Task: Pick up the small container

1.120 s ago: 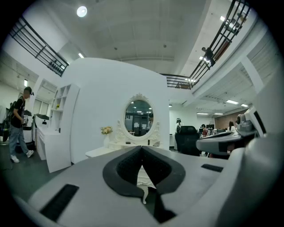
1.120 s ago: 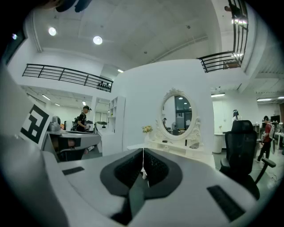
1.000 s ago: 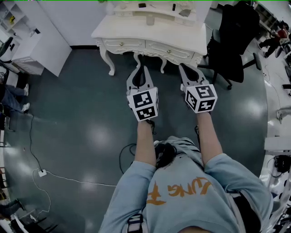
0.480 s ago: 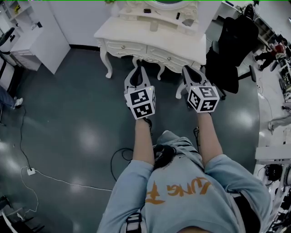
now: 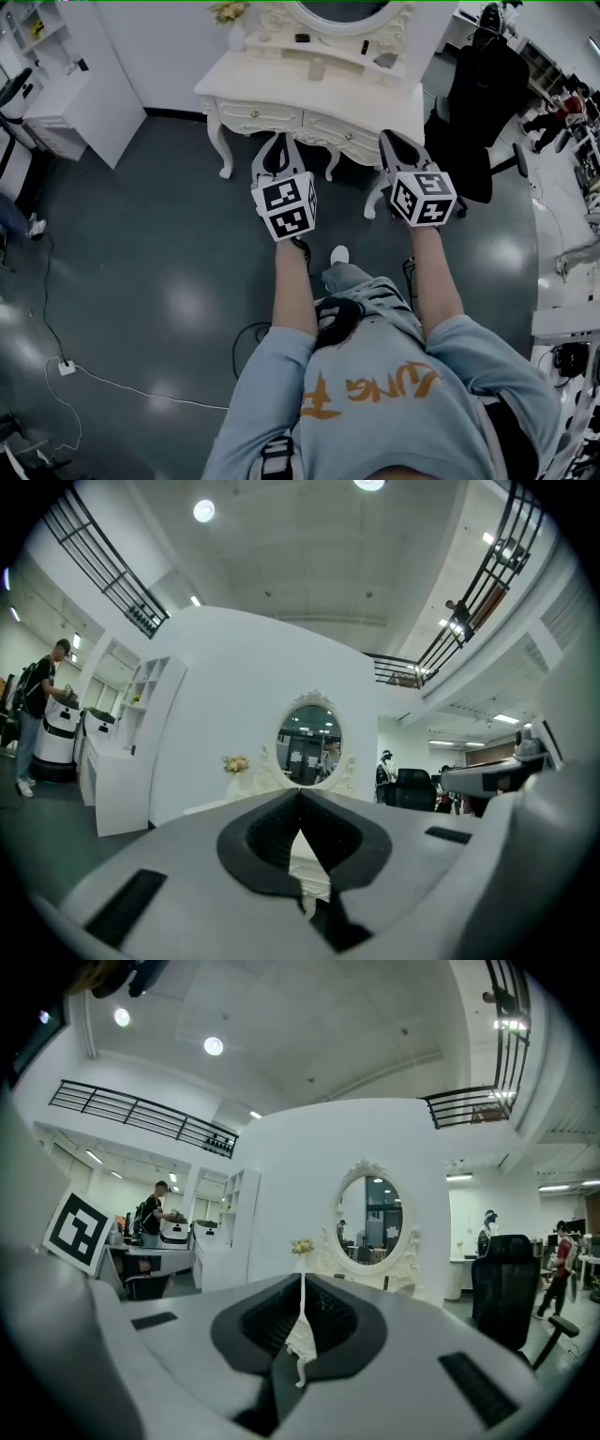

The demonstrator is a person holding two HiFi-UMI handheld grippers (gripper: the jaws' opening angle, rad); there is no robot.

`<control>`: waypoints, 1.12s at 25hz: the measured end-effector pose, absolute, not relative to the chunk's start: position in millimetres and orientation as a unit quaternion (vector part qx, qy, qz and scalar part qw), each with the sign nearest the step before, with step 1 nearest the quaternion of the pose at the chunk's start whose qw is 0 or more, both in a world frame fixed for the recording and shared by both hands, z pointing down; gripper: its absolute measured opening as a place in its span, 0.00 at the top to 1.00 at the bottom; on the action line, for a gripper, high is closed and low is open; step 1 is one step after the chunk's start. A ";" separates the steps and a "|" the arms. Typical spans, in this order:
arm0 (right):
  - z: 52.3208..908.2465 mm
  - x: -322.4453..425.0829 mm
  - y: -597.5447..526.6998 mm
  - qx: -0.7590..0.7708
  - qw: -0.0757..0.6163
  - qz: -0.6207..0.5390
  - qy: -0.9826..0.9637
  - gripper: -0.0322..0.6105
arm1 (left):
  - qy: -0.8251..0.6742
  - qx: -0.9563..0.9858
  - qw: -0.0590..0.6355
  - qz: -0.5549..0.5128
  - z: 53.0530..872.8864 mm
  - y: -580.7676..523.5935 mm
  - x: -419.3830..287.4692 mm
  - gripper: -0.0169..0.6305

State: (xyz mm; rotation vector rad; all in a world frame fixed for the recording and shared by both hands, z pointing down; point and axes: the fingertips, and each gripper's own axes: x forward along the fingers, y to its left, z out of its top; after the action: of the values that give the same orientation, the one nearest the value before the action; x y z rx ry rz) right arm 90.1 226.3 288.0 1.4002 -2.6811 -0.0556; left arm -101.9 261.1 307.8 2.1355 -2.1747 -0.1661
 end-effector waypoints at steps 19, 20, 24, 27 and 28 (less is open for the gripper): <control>339.4 65.2 53.4 0.451 0.064 0.047 -0.889 0.90 | -0.709 0.702 0.073 -0.015 351.7 103.7 -117.8 0.94; 345.7 64.0 38.4 0.450 0.068 0.051 -0.889 0.90 | -0.707 0.702 0.080 -0.010 359.4 89.0 -117.0 0.94; 377.5 63.0 -31.3 0.451 0.090 0.068 -0.885 0.90 | -0.703 0.702 0.110 0.002 396.8 23.7 -114.6 0.94; 405.0 65.7 -83.2 0.450 0.110 0.084 -0.882 0.90 | -0.701 0.700 0.138 0.015 427.5 -25.2 -109.8 0.94; 411.8 67.6 -101.0 0.451 0.113 0.092 -0.880 0.90 | -0.699 0.700 0.146 0.022 435.4 -42.1 -106.9 0.94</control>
State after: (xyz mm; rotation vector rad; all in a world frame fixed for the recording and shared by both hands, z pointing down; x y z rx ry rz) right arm 67.6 -101.0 411.8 1.3244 -2.5833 0.2699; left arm -106.9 -42.1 435.4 2.0152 -2.0127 0.0630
